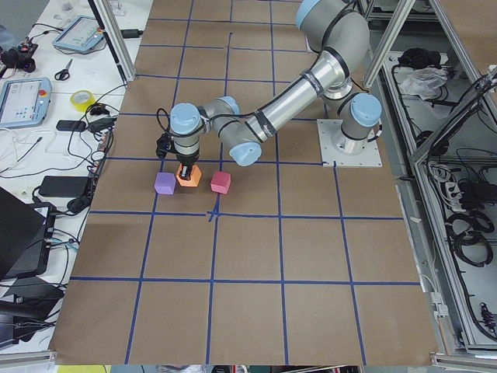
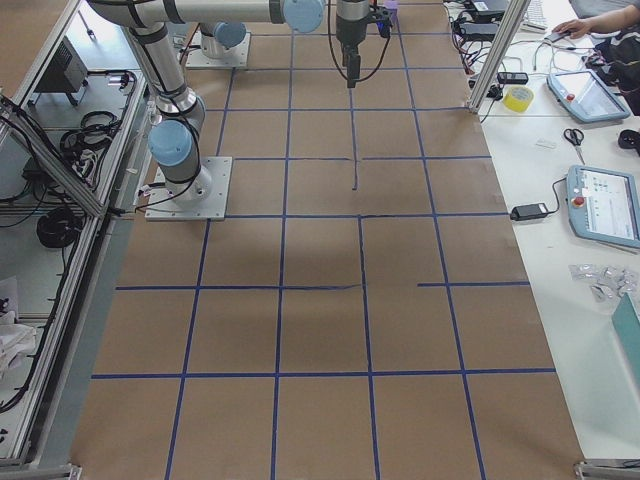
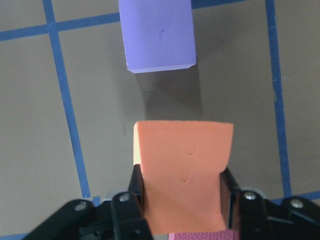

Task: Arrange blocks in a line
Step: 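Lower the orange cube between the purple cube and the pink cube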

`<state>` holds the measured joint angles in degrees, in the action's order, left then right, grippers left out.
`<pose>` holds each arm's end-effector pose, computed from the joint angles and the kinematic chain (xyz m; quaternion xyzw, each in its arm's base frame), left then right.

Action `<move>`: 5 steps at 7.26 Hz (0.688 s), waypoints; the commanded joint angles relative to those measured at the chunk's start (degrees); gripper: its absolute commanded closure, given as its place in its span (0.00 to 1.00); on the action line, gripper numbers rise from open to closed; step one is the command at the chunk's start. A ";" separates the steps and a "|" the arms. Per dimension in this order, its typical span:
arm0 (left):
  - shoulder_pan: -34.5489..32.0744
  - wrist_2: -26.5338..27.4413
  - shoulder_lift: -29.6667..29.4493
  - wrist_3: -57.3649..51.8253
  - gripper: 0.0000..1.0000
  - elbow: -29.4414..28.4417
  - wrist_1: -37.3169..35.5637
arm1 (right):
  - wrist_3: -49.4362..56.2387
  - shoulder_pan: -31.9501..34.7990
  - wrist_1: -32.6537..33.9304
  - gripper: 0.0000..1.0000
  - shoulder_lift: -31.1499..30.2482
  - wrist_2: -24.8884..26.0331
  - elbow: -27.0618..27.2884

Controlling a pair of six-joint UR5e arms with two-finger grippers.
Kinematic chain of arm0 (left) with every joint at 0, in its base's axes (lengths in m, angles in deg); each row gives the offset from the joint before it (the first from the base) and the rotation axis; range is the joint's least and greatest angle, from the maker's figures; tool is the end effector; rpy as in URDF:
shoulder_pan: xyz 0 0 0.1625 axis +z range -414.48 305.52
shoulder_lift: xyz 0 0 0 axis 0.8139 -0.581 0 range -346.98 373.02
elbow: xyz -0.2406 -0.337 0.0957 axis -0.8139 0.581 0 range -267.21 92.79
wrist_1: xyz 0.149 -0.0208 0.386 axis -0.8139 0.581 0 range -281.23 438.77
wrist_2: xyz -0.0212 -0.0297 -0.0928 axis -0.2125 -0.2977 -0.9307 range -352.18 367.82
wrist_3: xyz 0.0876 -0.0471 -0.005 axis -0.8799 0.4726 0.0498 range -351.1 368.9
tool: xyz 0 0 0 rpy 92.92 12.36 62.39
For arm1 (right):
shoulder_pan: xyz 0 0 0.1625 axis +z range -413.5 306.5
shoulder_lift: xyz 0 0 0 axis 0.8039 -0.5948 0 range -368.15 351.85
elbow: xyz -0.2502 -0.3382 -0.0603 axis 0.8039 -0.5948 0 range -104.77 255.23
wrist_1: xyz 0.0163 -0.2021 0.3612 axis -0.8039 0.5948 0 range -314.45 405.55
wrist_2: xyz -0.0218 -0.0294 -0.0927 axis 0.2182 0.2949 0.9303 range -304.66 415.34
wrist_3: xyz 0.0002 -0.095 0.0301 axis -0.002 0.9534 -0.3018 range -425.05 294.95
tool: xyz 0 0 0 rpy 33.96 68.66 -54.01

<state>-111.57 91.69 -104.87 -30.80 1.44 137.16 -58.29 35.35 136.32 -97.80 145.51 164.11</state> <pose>0.2366 -0.6305 0.2731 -0.0614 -0.9957 0.0672 0.0169 0.1230 -0.4996 0.4958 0.0489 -0.9987 0.0132 0.0024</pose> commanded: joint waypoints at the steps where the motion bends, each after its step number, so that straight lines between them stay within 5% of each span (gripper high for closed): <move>1: 0.14 -1.42 -1.54 0.41 1.00 1.08 -1.96 | 0.01 0.00 0.12 0.00 -0.08 0.10 0.41; 5: 1.10 -3.88 -3.92 3.64 1.00 1.60 -6.25 | 0.10 0.00 0.12 0.00 0.09 0.10 0.59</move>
<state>-110.90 88.42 -108.28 -28.98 2.77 132.32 -58.21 35.35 136.43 -97.78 145.61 164.63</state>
